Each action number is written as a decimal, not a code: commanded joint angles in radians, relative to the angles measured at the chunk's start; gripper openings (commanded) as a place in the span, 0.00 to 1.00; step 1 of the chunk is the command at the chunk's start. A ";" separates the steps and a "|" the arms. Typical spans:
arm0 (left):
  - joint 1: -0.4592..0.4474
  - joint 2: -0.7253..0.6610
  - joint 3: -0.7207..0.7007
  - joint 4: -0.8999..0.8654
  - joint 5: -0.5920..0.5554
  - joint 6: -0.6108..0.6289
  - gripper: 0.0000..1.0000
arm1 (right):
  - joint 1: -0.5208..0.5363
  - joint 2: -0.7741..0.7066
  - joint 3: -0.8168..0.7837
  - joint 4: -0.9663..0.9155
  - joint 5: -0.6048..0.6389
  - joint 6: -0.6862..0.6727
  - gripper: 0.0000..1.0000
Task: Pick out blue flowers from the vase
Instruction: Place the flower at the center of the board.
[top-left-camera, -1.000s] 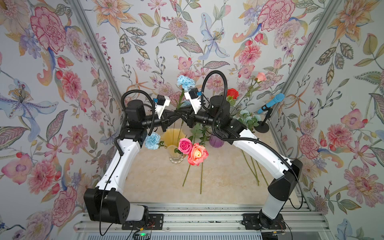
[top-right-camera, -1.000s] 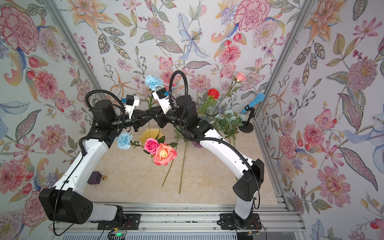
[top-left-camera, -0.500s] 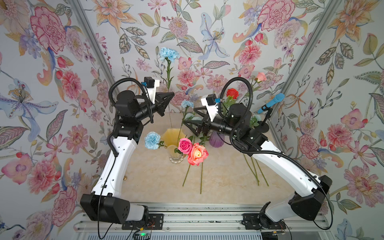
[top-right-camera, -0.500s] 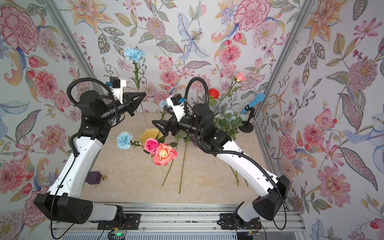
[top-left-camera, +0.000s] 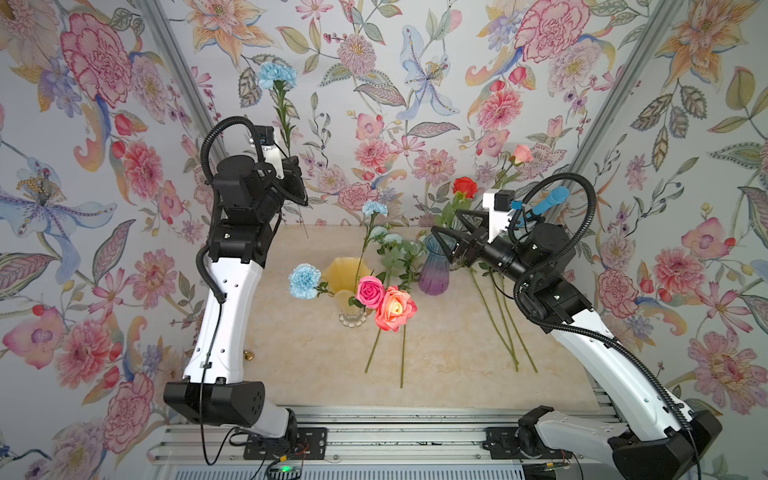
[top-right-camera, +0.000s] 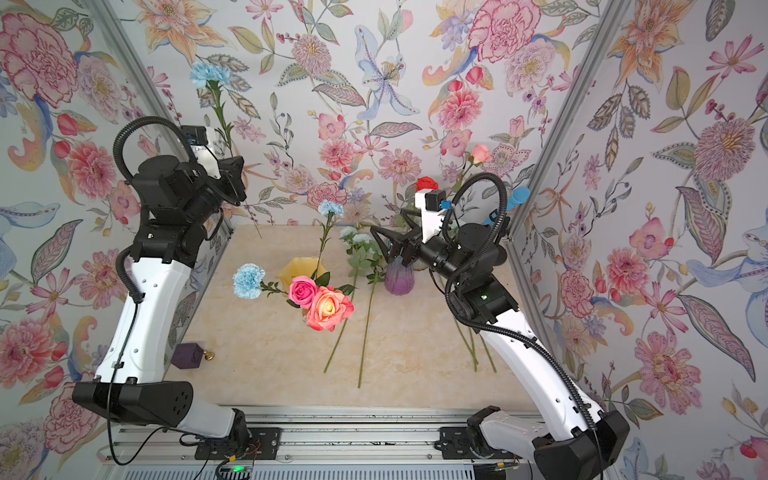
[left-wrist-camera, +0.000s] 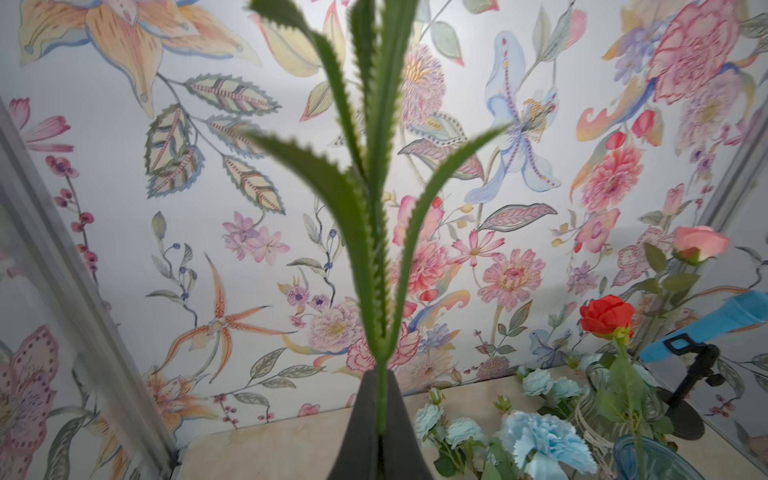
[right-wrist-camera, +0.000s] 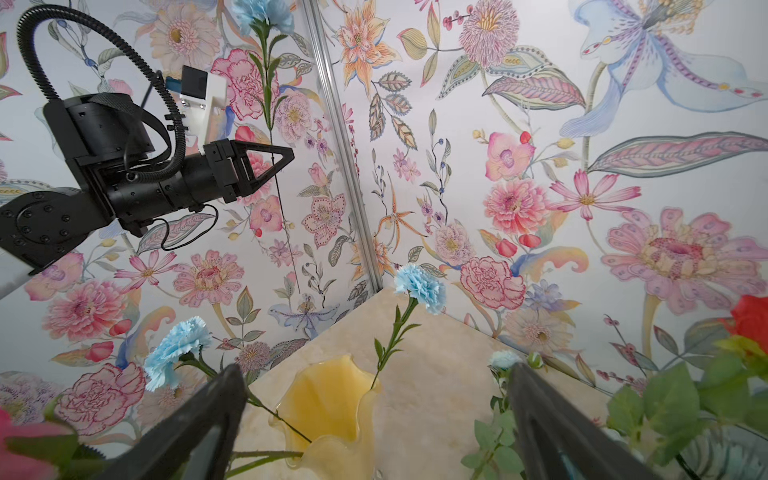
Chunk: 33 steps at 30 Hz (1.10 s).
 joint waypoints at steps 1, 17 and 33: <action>0.046 0.083 -0.045 -0.077 -0.066 0.030 0.00 | -0.039 -0.060 -0.024 0.004 -0.046 0.021 1.00; 0.146 0.465 -0.069 -0.186 -0.229 0.198 0.00 | -0.292 -0.117 -0.167 0.123 -0.205 0.156 1.00; 0.231 0.630 -0.216 -0.097 -0.322 0.289 0.00 | -0.398 -0.079 -0.209 0.224 -0.316 0.252 1.00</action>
